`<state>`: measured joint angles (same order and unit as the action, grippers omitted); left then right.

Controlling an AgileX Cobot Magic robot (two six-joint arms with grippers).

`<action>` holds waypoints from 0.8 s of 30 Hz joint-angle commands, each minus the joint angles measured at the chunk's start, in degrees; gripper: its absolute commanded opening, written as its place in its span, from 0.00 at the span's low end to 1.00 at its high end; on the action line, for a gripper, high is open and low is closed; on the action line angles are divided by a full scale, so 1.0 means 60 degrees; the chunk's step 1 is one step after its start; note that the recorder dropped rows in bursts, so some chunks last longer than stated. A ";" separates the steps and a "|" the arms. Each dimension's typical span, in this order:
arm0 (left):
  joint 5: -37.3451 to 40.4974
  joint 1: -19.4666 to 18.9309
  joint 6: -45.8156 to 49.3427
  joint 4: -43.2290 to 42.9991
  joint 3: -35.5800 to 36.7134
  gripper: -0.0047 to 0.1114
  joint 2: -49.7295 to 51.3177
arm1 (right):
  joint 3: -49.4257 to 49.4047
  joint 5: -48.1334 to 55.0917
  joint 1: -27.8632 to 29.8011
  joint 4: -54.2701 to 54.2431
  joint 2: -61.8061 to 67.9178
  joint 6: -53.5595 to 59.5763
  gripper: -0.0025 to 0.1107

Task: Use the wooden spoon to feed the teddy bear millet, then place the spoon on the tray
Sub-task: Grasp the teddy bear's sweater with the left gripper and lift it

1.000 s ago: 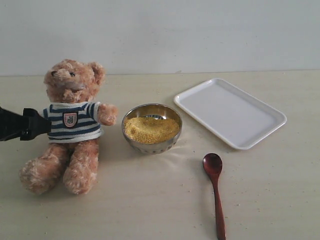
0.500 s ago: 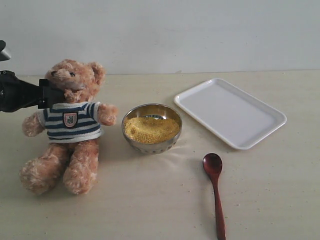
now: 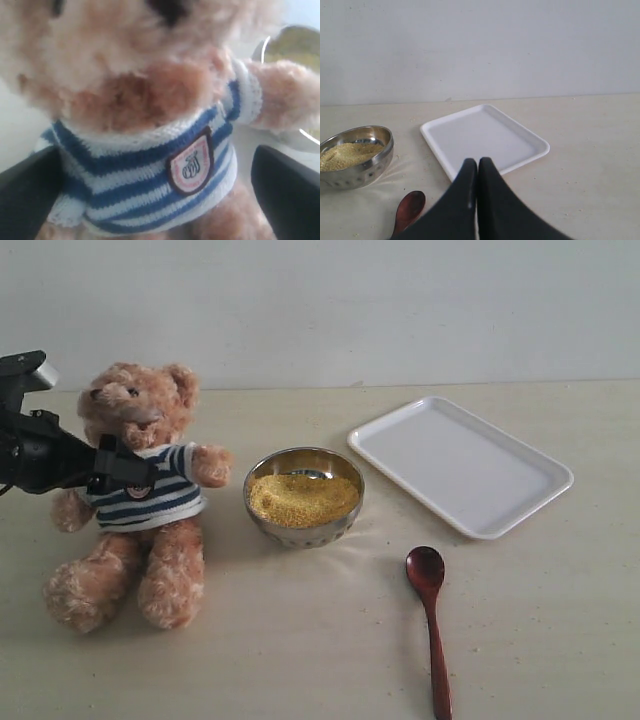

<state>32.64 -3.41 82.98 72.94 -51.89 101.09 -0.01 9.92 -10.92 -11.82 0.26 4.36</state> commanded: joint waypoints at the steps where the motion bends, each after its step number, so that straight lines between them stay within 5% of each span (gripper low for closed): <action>1: 0.0117 0.0006 -0.0637 -0.0997 -0.0021 0.86 -0.0065 | 0.0001 -0.0047 -0.0028 0.0019 -0.0043 0.0032 0.02; 10: -0.0739 0.0028 -0.0458 -0.0766 -0.0021 0.86 0.0323 | 0.0001 -0.0047 -0.0028 0.0019 -0.0043 0.0032 0.02; 15: -0.0869 0.0025 0.0699 0.0630 -0.0021 0.81 0.0874 | 0.0001 -0.0047 -0.0028 0.0019 -0.0043 0.0032 0.02; 19: -0.0869 0.0025 0.1183 0.1498 -0.0021 0.52 0.1178 | 0.0001 -0.0047 -0.0028 0.0019 -0.0043 0.0032 0.02; 22: -0.0676 0.0025 0.0964 0.1481 -0.0021 0.12 0.1152 | 0.0001 -0.0047 -0.0028 0.0019 -0.0043 0.0032 0.02; 24: -0.0428 0.0025 0.0966 0.1394 -0.0058 0.09 0.0979 | 0.0001 -0.0047 -0.0028 0.0019 -0.0043 0.0032 0.02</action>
<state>27.50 -3.41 88.79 81.25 -51.93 107.73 -0.01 9.92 -10.92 -11.82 0.26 4.36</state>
